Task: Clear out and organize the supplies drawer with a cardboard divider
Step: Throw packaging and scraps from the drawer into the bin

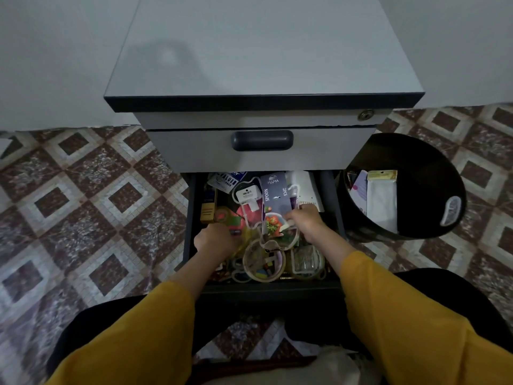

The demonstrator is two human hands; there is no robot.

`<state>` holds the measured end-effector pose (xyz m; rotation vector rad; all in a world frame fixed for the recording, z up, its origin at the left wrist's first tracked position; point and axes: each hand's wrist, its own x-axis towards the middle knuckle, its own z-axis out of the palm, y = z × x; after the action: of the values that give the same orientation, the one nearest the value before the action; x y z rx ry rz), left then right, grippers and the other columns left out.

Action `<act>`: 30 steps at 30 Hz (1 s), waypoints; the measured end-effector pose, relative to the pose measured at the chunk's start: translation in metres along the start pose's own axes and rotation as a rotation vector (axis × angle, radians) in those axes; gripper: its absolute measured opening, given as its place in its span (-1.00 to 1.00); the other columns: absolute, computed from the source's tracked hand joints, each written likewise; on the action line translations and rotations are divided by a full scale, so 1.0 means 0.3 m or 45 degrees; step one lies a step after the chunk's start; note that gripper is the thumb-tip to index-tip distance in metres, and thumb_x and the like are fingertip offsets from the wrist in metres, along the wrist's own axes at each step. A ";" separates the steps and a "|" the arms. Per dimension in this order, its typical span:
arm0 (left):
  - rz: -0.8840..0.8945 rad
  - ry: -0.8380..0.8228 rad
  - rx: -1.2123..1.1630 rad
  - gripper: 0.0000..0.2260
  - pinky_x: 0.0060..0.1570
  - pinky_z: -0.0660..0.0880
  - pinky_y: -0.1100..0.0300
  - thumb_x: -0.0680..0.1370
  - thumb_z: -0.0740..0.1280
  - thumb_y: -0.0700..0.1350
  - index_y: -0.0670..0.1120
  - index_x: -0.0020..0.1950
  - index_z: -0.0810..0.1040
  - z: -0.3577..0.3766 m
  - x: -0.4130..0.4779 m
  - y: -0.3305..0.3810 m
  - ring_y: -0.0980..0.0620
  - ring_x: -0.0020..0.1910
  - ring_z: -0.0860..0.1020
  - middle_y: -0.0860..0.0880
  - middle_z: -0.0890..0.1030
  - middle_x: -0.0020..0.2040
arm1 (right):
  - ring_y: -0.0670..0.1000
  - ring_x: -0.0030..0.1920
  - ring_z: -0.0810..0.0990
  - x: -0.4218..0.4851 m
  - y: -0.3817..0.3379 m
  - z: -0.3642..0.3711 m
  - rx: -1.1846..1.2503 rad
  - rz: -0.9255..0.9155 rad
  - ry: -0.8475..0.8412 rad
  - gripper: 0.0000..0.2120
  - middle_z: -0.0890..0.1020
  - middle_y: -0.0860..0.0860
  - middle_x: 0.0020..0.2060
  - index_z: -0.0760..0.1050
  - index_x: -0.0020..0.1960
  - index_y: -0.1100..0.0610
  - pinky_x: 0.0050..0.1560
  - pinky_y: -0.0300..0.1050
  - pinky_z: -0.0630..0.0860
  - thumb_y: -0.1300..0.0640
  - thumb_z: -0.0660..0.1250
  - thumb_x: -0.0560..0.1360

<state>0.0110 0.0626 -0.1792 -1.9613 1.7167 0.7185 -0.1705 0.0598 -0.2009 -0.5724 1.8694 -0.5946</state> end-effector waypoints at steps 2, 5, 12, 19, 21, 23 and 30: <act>-0.010 -0.040 -0.092 -0.53 -0.21 0.41 0.17 0.52 0.26 0.22 -0.18 0.11 0.48 0.021 0.004 -0.005 -0.02 -0.15 0.46 -0.04 0.44 -0.16 | 0.02 -0.36 0.48 -0.016 0.004 -0.017 0.028 -0.023 -0.017 -0.94 0.51 0.12 -0.28 0.45 -0.13 0.25 -0.44 -0.22 0.40 0.36 0.31 0.45; -0.016 -0.035 -0.227 -0.51 -0.15 0.44 0.15 0.52 0.28 0.15 -0.22 0.23 0.38 0.050 0.012 -0.018 -0.06 -0.03 0.52 -0.09 0.49 -0.02 | 0.02 -0.31 0.50 -0.041 0.011 -0.053 0.108 -0.029 -0.042 -0.93 0.53 0.14 -0.24 0.46 -0.15 0.26 -0.34 -0.16 0.44 0.38 0.29 0.47; 0.032 -0.043 -0.384 -0.50 -0.20 0.46 0.14 0.44 0.37 0.16 -0.17 0.19 0.41 0.081 0.032 -0.047 -0.08 -0.05 0.54 -0.12 0.55 0.03 | 0.10 -0.18 0.60 -0.107 0.025 -0.117 0.401 0.003 -0.388 -0.89 0.58 0.16 -0.16 0.48 0.00 0.30 -0.41 -0.17 0.60 0.40 0.28 0.48; 0.007 0.070 -0.764 -0.74 -0.46 0.24 0.24 0.58 0.18 -0.16 -0.20 -0.29 0.42 0.051 0.036 -0.075 0.01 -0.46 0.32 -0.06 0.40 -0.39 | 0.07 -0.13 0.62 -0.122 0.046 -0.008 0.120 -0.039 -0.463 -0.87 0.63 0.11 -0.12 0.50 -0.01 0.21 -0.08 -0.08 0.59 0.36 0.31 0.46; 0.020 0.076 -0.871 -0.66 -0.46 0.23 0.23 0.61 0.16 -0.09 -0.18 -0.35 0.38 0.043 0.030 -0.069 0.03 -0.46 0.31 -0.05 0.38 -0.41 | 0.05 -0.17 0.59 -0.122 0.054 0.033 0.023 -0.048 -0.404 -0.88 0.62 0.10 -0.14 0.51 -0.08 0.19 -0.11 -0.12 0.53 0.37 0.31 0.45; 0.026 0.034 -0.975 -0.64 -0.45 0.24 0.22 0.61 0.18 -0.01 -0.13 -0.35 0.39 0.038 0.023 -0.056 0.04 -0.43 0.34 -0.04 0.40 -0.40 | 0.08 -0.12 0.59 -0.119 0.057 0.063 -0.055 -0.058 -0.318 -0.85 0.62 0.14 -0.09 0.53 -0.01 0.24 -0.11 -0.13 0.52 0.37 0.30 0.43; 0.108 -0.105 -1.158 -0.67 -0.07 0.44 0.17 0.54 0.28 0.09 -0.17 0.01 0.57 0.065 0.054 -0.022 -0.01 -0.09 0.53 -0.06 0.58 -0.11 | 0.13 -0.07 0.63 -0.090 0.046 0.095 -0.207 -0.058 -0.181 -0.82 0.64 0.18 -0.07 0.56 0.00 0.27 -0.06 -0.05 0.59 0.30 0.37 0.39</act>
<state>0.0173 0.0633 -0.2046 -2.3360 1.5546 1.8219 -0.1362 0.0836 -0.2005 -0.7466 1.7834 -0.4222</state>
